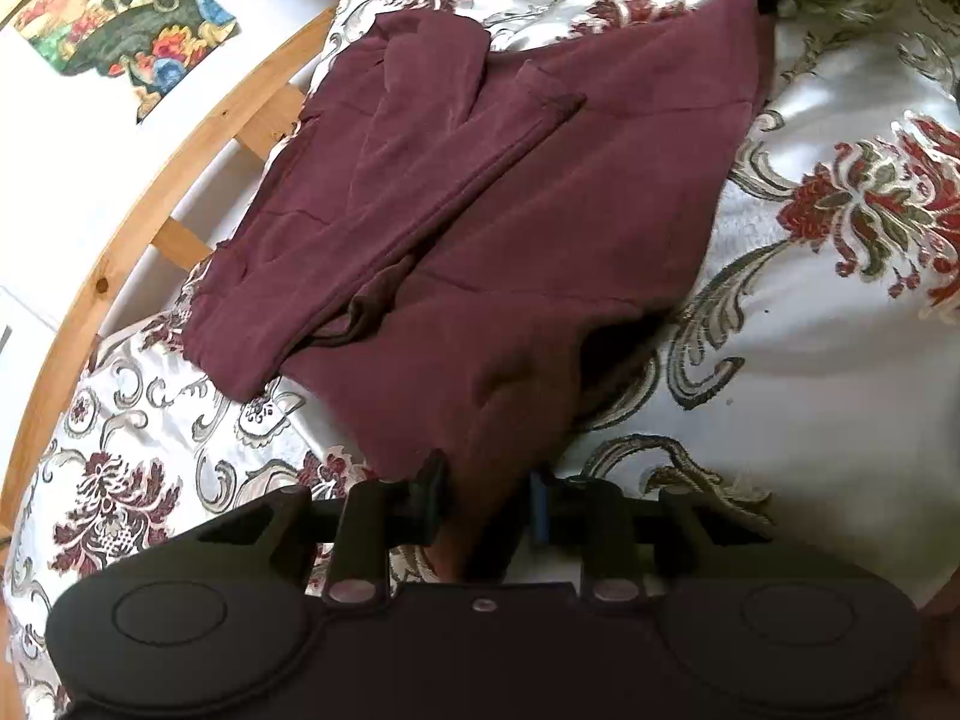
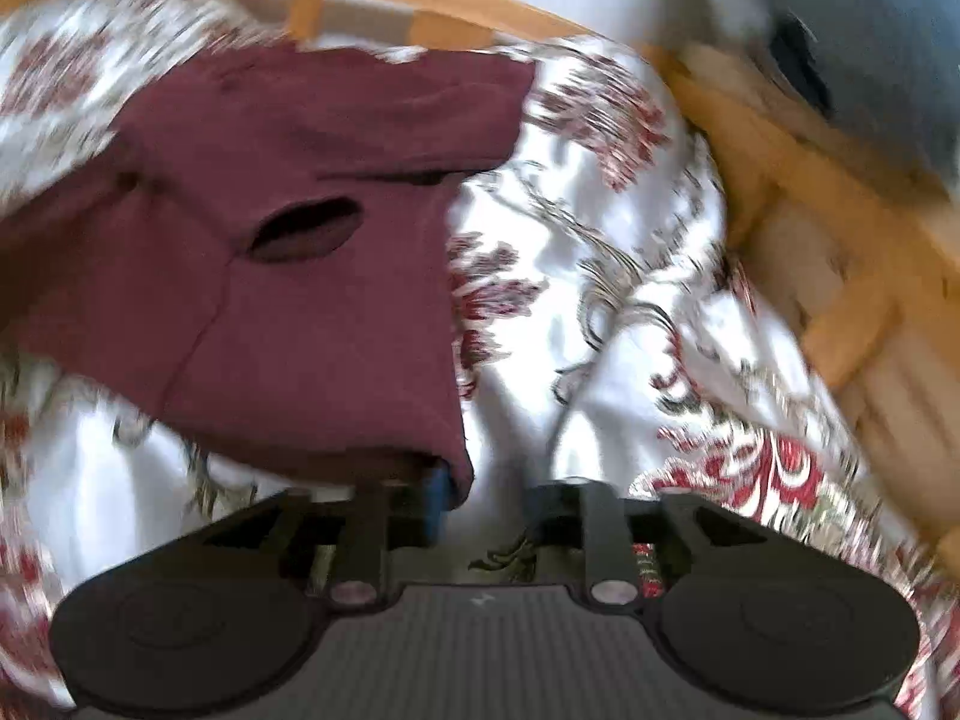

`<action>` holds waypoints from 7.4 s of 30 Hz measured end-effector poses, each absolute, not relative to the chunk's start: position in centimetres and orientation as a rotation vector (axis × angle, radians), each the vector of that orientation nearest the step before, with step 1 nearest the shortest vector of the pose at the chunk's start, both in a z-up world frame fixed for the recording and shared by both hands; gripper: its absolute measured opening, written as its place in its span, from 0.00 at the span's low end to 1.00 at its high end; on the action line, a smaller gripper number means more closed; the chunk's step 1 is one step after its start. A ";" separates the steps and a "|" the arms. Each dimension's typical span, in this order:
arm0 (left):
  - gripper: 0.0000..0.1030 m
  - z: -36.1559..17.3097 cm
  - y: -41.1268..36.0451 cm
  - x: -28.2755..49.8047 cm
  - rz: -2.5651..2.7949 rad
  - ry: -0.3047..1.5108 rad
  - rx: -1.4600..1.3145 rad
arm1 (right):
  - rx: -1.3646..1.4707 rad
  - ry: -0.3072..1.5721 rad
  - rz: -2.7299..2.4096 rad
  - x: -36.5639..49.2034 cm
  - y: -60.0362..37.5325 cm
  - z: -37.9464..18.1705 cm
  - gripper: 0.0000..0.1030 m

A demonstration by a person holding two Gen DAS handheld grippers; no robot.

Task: Fold small clothes
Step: 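Close the left tool on the hem while the right tool grips the hem too, then lift the hem with both tools, fold it toward the collar, then open, then move both open tools over the side edge of the folded shirt, then close the left tool on the shirt edge while the right tool closes beside it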

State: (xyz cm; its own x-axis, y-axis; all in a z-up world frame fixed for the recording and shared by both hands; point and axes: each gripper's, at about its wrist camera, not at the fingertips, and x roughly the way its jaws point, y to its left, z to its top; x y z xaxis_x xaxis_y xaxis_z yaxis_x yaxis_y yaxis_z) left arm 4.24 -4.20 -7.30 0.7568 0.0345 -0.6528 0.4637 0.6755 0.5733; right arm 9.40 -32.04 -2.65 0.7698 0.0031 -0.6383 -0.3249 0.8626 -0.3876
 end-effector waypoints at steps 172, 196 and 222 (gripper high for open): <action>0.13 7.2 0.8 22.1 -0.210 0.715 -0.092 | -0.333 0.416 0.198 17.9 -24.3 0.9 1.00; 0.72 4.8 -11.3 18.9 -0.619 0.635 0.165 | 0.111 0.402 0.111 21.9 -35.7 2.6 1.00; 0.34 0.3 -7.7 17.6 -0.348 0.653 0.367 | 0.425 0.557 0.504 28.1 -29.7 -0.3 0.53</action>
